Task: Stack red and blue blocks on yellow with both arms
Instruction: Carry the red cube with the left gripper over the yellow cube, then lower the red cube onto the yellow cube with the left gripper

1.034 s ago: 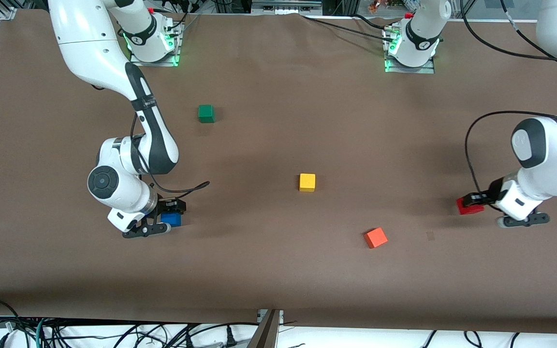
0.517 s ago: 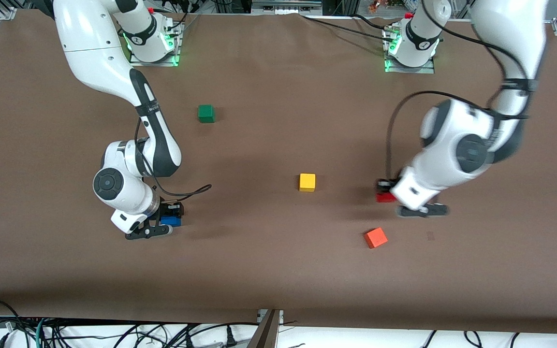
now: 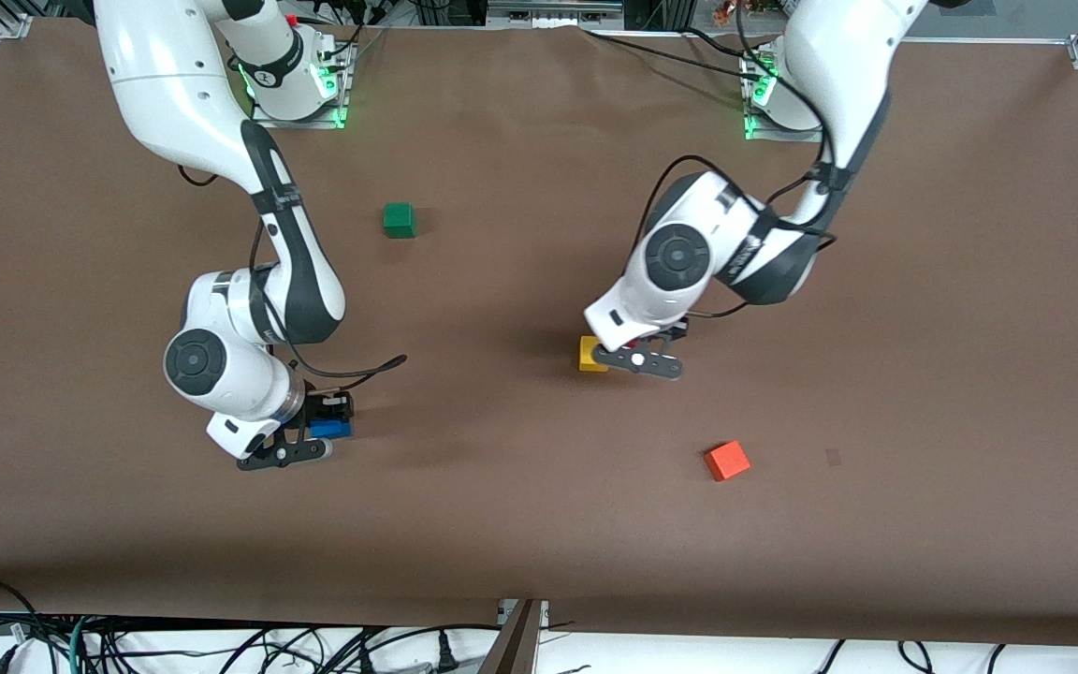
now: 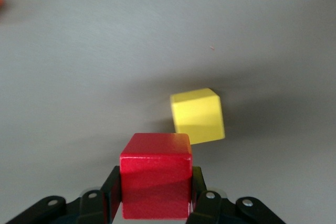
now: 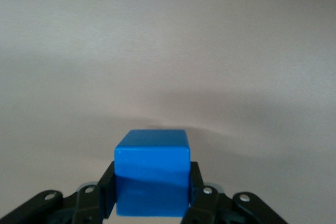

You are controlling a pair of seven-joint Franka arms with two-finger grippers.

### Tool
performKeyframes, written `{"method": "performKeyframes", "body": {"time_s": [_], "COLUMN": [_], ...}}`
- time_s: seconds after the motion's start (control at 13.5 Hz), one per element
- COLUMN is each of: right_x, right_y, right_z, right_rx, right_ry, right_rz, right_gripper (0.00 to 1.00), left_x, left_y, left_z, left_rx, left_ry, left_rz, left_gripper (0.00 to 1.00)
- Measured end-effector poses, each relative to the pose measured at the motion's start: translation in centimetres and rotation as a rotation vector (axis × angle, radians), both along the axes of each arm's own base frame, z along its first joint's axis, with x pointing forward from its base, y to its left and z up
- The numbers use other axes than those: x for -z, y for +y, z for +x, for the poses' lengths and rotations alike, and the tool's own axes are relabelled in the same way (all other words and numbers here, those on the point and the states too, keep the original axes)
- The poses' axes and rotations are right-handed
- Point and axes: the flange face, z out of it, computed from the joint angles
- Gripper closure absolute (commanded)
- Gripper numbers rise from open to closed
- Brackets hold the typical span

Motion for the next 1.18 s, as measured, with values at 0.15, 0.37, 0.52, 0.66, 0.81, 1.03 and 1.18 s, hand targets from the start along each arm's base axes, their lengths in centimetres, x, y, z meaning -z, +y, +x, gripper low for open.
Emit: {"method": "performKeyframes", "body": {"time_s": [0.15, 0.37, 0.52, 0.66, 0.81, 1.03, 1.18], "right_x": [-3.1, -6.9, -8.6, -8.9, -8.7, -8.7, -8.7], "right_y": [0.6, 1.6, 2.1, 2.2, 2.3, 2.4, 2.4], "right_z": [0.5, 1.0, 1.4, 1.4, 1.4, 1.4, 1.4], "right_rx": [0.012, 0.064, 0.081, 0.090, 0.093, 0.093, 0.098], "right_ry": [0.024, 0.038, 0.022, 0.018, 0.019, 0.020, 0.020], "right_rz": [0.009, 0.021, 0.029, 0.031, 0.030, 0.030, 0.031], "right_gripper": [0.65, 0.65, 0.65, 0.65, 0.65, 0.65, 0.65], "left_x": [1.3, 1.2, 1.0, 1.2, 1.5, 1.8, 2.1], "left_y": [-1.8, -2.6, -2.6, -3.0, -3.4, -3.7, -3.9], "left_z": [-0.8, -0.4, -0.3, -0.5, -0.5, -0.2, -0.1], "left_rx": [-0.002, -0.004, -0.007, -0.008, -0.016, -0.023, -0.028], "left_ry": [-0.001, -0.020, -0.024, -0.023, -0.030, -0.034, -0.035], "left_rz": [0.020, 0.024, 0.022, 0.023, 0.016, 0.010, 0.010], "left_gripper": [0.98, 0.98, 0.98, 0.98, 0.97, 0.97, 0.96]}}
